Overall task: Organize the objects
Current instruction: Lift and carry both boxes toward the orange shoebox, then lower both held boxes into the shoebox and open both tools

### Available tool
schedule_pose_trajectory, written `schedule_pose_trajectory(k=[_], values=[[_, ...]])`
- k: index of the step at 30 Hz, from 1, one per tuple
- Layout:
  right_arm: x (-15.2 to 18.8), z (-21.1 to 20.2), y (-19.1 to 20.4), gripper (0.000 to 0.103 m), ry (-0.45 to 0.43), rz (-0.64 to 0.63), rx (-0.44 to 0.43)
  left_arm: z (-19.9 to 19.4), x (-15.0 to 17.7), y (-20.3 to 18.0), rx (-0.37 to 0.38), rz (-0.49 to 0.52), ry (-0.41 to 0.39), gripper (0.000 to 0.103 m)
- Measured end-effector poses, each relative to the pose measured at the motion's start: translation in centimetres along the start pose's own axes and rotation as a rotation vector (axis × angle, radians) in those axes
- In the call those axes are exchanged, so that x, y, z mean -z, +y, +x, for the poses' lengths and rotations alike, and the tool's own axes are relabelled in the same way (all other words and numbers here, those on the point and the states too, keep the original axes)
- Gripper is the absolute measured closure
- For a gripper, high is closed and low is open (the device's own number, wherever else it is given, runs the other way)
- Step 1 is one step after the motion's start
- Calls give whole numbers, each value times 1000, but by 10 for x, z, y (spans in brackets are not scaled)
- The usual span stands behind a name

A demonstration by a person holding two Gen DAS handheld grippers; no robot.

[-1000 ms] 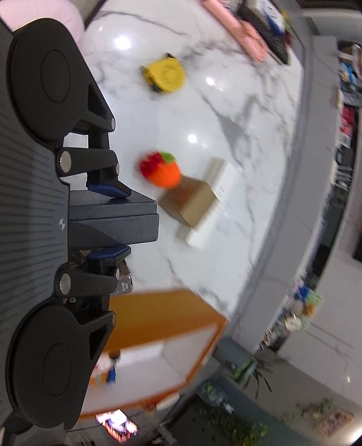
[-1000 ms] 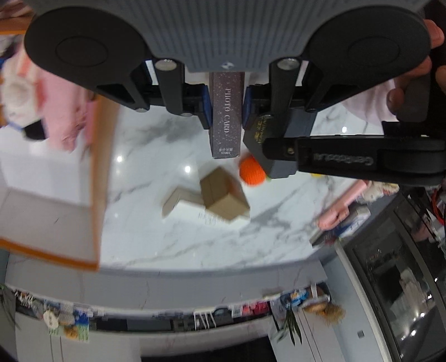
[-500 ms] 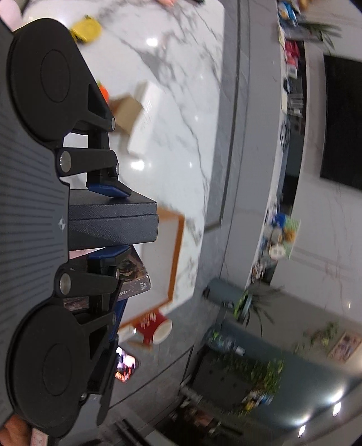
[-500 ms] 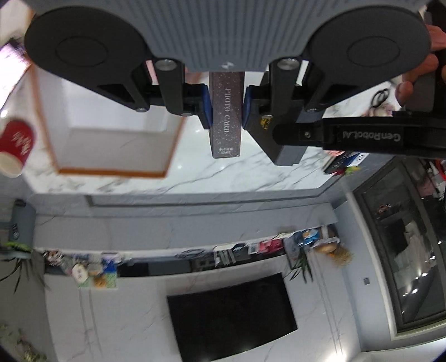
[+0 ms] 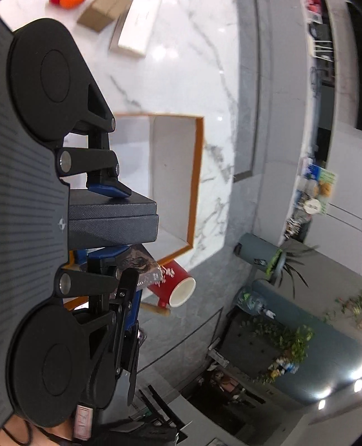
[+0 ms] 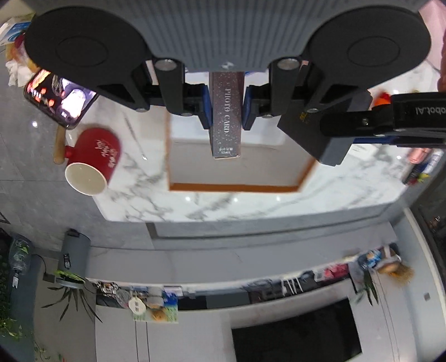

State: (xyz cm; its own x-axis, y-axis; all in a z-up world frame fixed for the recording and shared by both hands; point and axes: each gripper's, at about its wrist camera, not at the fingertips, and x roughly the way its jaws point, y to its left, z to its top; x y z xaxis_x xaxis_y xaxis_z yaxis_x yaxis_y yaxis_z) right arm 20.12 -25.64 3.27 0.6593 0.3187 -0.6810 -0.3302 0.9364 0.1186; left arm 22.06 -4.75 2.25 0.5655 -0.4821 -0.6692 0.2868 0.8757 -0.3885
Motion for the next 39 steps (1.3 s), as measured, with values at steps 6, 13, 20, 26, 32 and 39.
schedule_pose_trajectory(k=[6,13,20,26,32,39], values=[[-4,46,-13,79,32,-36,35,48,-6,16,0,-101,34,61],[6,78,-6,79,116,-115,113,84,-3,29,-3,-142,92,61],[10,93,12,79,157,-242,197,101,3,37,30,-207,128,61],[8,99,13,81,203,-272,198,105,5,40,35,-215,137,61],[6,84,7,78,187,-286,177,109,6,38,34,-207,138,61],[-1,43,2,78,70,-267,189,110,5,27,5,-144,135,61]])
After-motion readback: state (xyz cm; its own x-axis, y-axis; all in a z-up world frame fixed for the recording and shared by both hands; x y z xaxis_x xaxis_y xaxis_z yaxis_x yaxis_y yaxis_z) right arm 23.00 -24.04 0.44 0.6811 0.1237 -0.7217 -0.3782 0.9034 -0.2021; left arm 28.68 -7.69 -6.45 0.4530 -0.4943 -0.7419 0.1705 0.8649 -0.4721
